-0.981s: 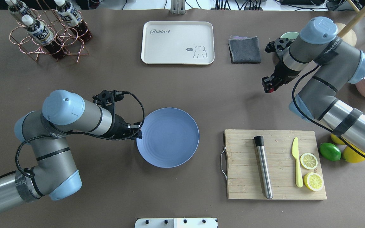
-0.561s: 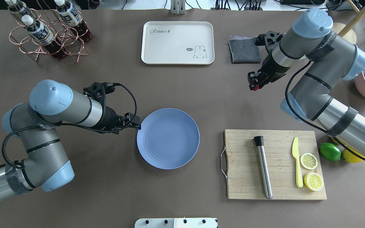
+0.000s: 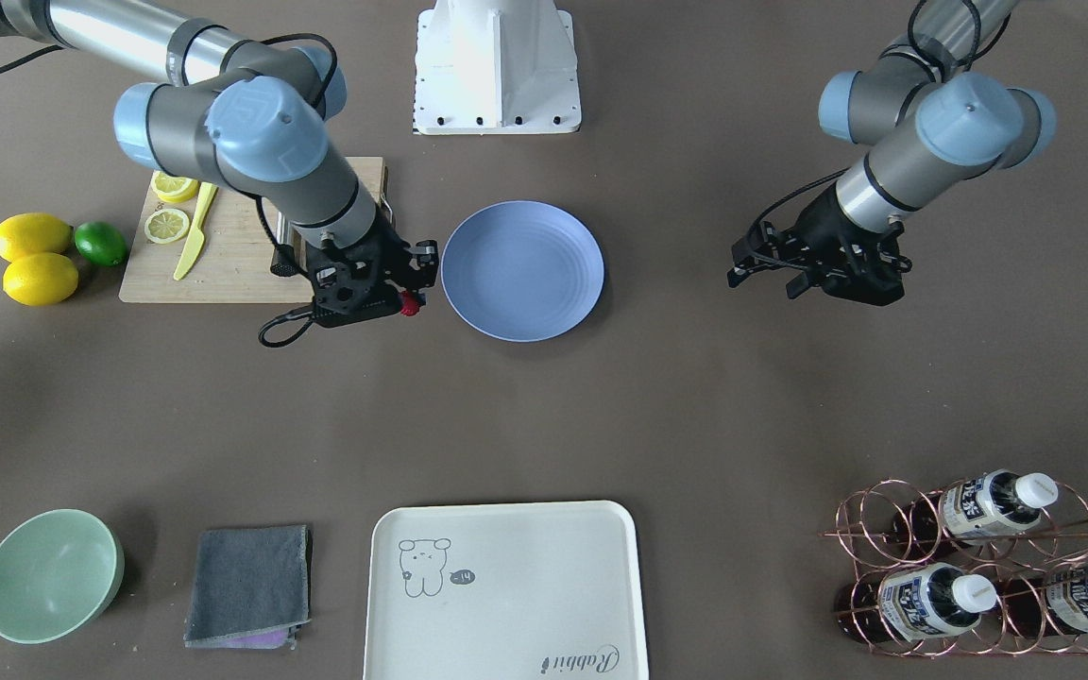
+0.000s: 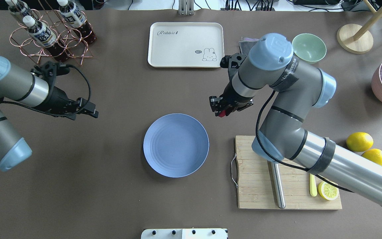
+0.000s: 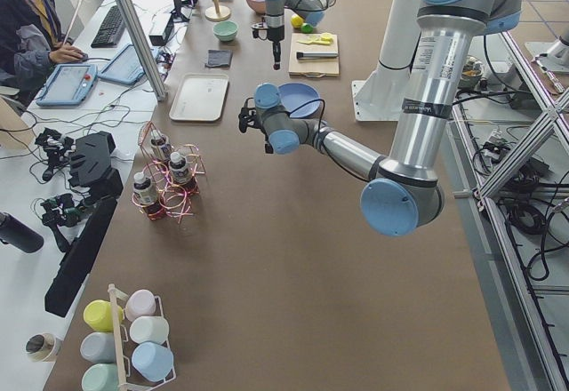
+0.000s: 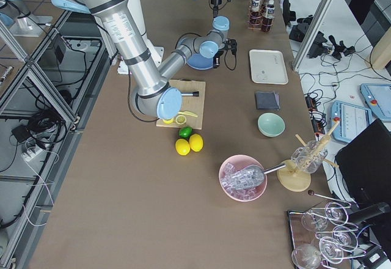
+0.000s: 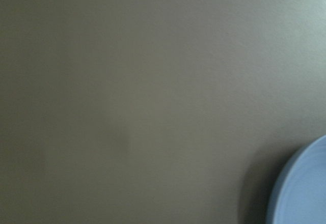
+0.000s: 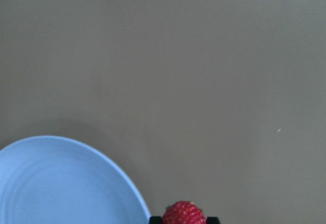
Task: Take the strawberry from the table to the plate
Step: 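Carry the strawberry over the blue plate with the right gripper and release it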
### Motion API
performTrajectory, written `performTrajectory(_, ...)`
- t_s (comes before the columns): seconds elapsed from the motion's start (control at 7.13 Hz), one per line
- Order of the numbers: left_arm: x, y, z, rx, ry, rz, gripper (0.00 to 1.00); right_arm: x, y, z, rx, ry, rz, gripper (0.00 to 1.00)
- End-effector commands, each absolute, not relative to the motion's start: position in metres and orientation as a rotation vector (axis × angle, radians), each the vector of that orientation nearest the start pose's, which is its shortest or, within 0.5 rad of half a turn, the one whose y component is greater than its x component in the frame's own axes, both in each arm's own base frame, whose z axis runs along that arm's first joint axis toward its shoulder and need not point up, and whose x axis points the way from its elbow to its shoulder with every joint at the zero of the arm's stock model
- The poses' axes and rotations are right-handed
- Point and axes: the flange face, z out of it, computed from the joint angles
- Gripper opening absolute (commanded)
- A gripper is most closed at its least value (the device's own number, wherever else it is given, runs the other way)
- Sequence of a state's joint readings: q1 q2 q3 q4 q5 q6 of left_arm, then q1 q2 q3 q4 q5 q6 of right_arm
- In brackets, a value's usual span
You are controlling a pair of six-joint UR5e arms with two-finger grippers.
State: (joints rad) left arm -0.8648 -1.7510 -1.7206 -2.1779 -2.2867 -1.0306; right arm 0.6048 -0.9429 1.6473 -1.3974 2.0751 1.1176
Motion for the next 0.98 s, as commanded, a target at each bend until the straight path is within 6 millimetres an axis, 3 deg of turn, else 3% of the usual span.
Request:
performTrajectory(0.0, 0.247, -0.483, 0.473, 0.104, 1.068, 0.088, 0.94, -0.587, -0.381, 0.196, 0.039, -0.957, -0.065, 0.00)
performTrajectory(0.14, 0.235, -0.478, 0.489, 0.109, 1.052, 0.099, 0.94, -0.612, -0.379, 0.190, 0.035, -0.935, -0.036, 0.00)
performTrajectory(0.56, 0.229, -0.475, 0.486, 0.111, 1.063, 0.103, 0.94, -0.642, -0.383, 0.184, 0.026, -0.912, -0.036, 0.00)
performTrajectory(0.7, 0.229, -0.475, 0.486, 0.112, 1.063, 0.101, 0.94, -0.643, -0.383, 0.186, 0.023, -0.908, -0.033, 0.99)
performTrajectory(0.84, 0.226, -0.471, 0.493, 0.102, 1.056, 0.097, 0.94, -0.643, -0.383, 0.189, 0.022, -0.904, -0.033, 1.00)
